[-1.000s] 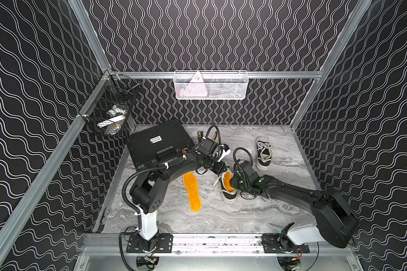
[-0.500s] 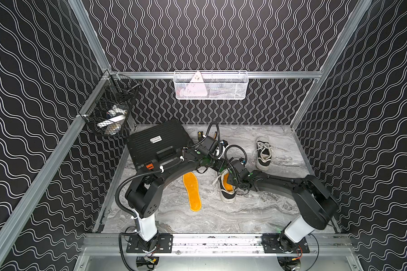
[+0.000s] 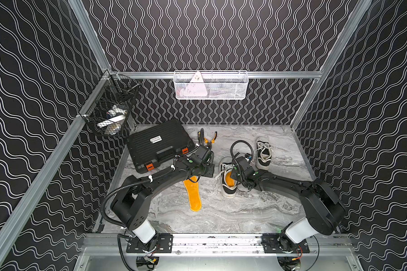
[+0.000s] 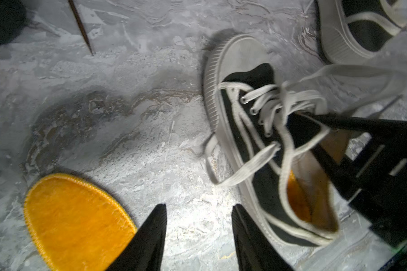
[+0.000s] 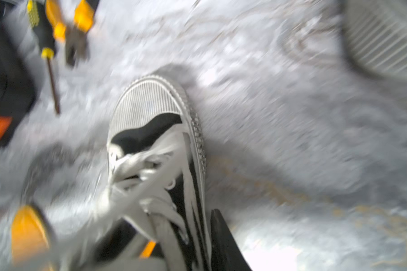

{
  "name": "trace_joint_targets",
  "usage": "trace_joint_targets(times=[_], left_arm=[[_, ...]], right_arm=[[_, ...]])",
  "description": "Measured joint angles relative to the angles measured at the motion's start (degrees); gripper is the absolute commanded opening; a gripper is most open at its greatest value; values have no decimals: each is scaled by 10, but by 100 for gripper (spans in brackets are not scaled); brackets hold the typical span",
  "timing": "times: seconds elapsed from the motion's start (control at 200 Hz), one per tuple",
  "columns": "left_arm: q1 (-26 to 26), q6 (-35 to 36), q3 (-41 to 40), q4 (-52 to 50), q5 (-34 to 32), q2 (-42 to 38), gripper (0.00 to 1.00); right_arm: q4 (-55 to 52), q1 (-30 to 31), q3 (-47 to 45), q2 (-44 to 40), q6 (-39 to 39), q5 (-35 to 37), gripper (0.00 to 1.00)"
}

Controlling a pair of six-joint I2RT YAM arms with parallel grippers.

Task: Insert the insole into the shoe
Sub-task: Move the shoe to the center of the board.

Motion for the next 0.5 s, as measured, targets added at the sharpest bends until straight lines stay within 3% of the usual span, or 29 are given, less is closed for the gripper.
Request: trace_joint_targets(times=[0.18,0.5], left_arm=[[9,-21,3,14,17,4,50],[19,-23,21,22,12,4,51]], right_arm=[[18,-77,44,57,-35,-15,21],[60,-85,145,171,-50,-43,19]])
